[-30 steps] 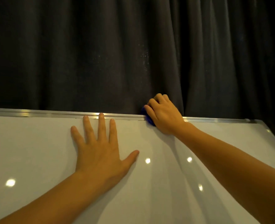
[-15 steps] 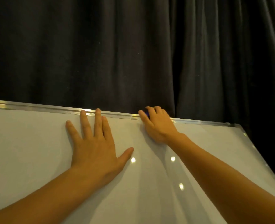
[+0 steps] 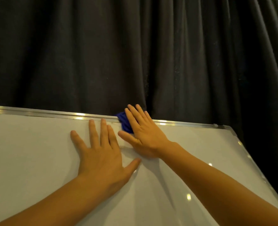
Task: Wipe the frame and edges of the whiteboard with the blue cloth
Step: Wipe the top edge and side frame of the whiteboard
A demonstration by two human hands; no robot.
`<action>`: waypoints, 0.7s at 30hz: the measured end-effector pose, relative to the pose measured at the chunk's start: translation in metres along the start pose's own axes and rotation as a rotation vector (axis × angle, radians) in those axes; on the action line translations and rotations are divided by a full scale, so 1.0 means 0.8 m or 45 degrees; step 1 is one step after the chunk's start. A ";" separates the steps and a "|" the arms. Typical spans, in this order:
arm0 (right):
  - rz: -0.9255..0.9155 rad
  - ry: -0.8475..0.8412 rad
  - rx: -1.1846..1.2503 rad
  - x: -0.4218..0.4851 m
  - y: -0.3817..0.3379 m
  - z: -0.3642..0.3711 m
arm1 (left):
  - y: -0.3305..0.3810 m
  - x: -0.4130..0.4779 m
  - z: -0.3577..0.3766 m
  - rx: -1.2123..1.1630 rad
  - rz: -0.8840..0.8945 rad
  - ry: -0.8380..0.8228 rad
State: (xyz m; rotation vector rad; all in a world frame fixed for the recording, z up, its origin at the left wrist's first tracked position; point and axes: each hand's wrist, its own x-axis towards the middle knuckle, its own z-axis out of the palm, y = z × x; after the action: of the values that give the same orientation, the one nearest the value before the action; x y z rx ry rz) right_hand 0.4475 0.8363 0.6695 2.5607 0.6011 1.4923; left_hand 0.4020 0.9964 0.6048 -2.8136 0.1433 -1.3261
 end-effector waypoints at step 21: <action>0.273 -0.090 -0.110 -0.089 0.252 -0.036 | 0.172 0.012 0.010 -0.067 0.015 -0.027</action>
State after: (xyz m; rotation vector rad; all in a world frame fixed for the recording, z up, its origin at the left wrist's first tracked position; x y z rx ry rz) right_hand 0.4475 0.6213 0.6862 2.6667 0.2545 1.4449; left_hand 0.4046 0.8584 0.5983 -2.8642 0.1966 -1.3090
